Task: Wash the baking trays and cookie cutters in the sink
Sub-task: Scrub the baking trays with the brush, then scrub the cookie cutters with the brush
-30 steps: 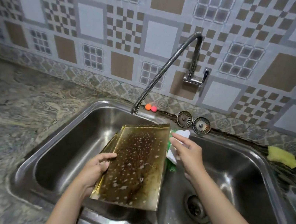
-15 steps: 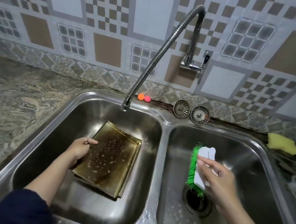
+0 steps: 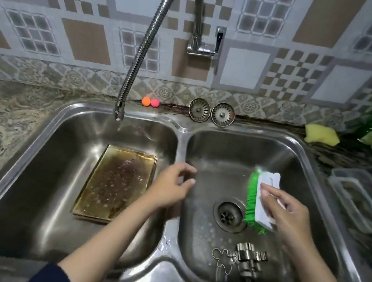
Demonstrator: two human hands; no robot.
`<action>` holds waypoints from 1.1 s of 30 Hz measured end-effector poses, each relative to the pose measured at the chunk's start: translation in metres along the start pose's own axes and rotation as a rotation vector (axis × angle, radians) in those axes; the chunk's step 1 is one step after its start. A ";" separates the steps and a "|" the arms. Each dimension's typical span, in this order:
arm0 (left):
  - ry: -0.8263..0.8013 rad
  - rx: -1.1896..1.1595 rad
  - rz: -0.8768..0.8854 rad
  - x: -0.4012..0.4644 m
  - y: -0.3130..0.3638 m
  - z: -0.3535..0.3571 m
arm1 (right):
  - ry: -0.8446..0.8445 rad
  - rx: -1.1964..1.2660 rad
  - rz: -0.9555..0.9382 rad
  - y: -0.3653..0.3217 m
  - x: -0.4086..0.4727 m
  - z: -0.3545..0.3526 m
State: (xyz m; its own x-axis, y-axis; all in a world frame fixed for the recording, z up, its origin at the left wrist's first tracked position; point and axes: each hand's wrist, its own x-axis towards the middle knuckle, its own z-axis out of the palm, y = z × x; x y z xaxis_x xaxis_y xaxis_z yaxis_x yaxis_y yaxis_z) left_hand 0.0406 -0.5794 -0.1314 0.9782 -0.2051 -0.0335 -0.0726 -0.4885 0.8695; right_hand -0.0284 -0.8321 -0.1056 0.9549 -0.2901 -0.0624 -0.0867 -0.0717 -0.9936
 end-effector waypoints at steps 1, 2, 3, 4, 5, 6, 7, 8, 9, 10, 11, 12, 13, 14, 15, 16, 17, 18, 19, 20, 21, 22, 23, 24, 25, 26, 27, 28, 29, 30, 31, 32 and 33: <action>-0.114 0.017 0.017 -0.003 0.012 0.023 | 0.018 0.005 0.010 0.000 -0.003 -0.006; -0.233 0.048 0.013 -0.006 0.020 0.047 | 0.041 0.010 0.018 0.002 -0.006 -0.013; -0.353 0.094 -0.010 -0.007 0.023 0.069 | 0.055 0.019 0.029 0.001 -0.009 -0.019; -0.452 0.161 -0.039 -0.008 0.025 0.090 | 0.068 0.013 0.014 0.005 -0.010 -0.026; -0.524 0.257 -0.060 -0.009 0.024 0.109 | 0.078 -0.001 0.016 0.006 -0.013 -0.032; -0.578 0.377 -0.072 -0.009 0.020 0.125 | 0.090 -0.013 0.012 0.011 -0.014 -0.039; -0.628 0.512 -0.072 -0.011 0.019 0.138 | 0.104 -0.011 0.020 0.011 -0.018 -0.043; -0.675 0.645 -0.072 -0.012 0.017 0.148 | 0.112 -0.004 0.025 0.013 -0.021 -0.048; -0.716 0.756 -0.070 -0.014 0.014 0.158 | 0.121 0.011 0.030 0.013 -0.024 -0.051; -0.755 0.831 -0.083 -0.015 0.013 0.166 | 0.125 0.016 0.029 0.016 -0.026 -0.056; -0.785 0.878 -0.093 -0.016 0.012 0.174 | 0.134 0.014 0.037 0.017 -0.029 -0.060; -0.801 0.908 -0.106 -0.018 0.012 0.180 | 0.139 0.008 0.043 0.019 -0.031 -0.064; -0.799 0.930 -0.112 -0.019 0.012 0.187 | 0.146 0.012 0.057 0.019 -0.033 -0.068; -0.788 0.946 -0.123 -0.020 0.012 0.192 | 0.149 0.011 0.066 0.021 -0.034 -0.072; -0.768 0.950 -0.128 -0.021 0.011 0.196 | 0.153 0.003 0.073 0.022 -0.036 -0.076; -0.750 0.946 -0.142 -0.022 0.009 0.198 | 0.155 -0.010 0.075 0.023 -0.037 -0.080; -0.730 0.937 -0.152 -0.021 0.008 0.198 | 0.151 -0.021 0.074 0.022 -0.037 -0.085; -0.714 0.918 -0.171 -0.019 0.007 0.196 | 0.137 -0.025 0.067 0.020 -0.036 -0.090; -0.691 0.884 -0.180 -0.017 0.007 0.193 | 0.118 -0.024 0.057 0.016 -0.035 -0.096; -0.654 0.808 -0.195 -0.015 0.008 0.191 | 0.101 -0.024 0.041 0.013 -0.032 -0.104; -0.604 0.702 -0.209 -0.012 0.010 0.187 | 0.086 -0.030 0.016 0.007 -0.028 -0.113; -0.547 0.594 -0.216 -0.011 0.013 0.182 | 0.081 -0.046 -0.015 0.002 -0.023 -0.122; -0.486 0.500 -0.216 -0.011 0.016 0.177 | 0.084 -0.064 -0.052 -0.006 -0.017 -0.132; -0.415 0.396 -0.226 -0.012 0.019 0.172 | 0.100 -0.081 -0.091 -0.013 -0.009 -0.142; -0.339 0.262 -0.243 -0.013 0.023 0.168 | 0.128 -0.098 -0.133 -0.021 0.000 -0.154; -0.269 0.128 -0.261 -0.015 0.028 0.164 | 0.163 -0.125 -0.176 -0.029 0.011 -0.166; -0.210 0.001 -0.266 -0.018 0.034 0.161 | 0.199 -0.171 -0.209 -0.036 0.023 -0.178; -0.167 -0.106 -0.277 -0.020 0.040 0.159 | 0.227 -0.234 -0.224 -0.042 0.036 -0.191; -0.143 -0.203 -0.286 -0.023 0.046 0.157 | 0.246 -0.309 -0.219 -0.046 0.049 -0.203; -0.123 -0.271 -0.291 -0.025 0.051 0.157 | 0.257 -0.379 -0.197 -0.046 0.062 -0.214; -0.104 -0.326 -0.291 -0.027 0.054 0.157 | 0.264 -0.436 -0.167 -0.045 0.074 -0.224; -0.086 -0.380 -0.297 -0.028 0.057 0.159 | 0.271 -0.480 -0.138 -0.042 0.085 -0.232; -0.068 -0.444 -0.314 -0.030 0.060 0.161 | 0.271 -0.524 -0.113 -0.038 0.095 -0.238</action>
State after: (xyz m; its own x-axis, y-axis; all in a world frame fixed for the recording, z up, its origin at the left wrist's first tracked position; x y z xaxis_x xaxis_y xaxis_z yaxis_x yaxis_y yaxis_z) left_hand -0.0241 -0.7394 -0.1573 0.9238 -0.1686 -0.3438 0.3242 -0.1334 0.9365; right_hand -0.0018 -1.0842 -0.0514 0.8658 -0.4818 0.1354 -0.1835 -0.5574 -0.8097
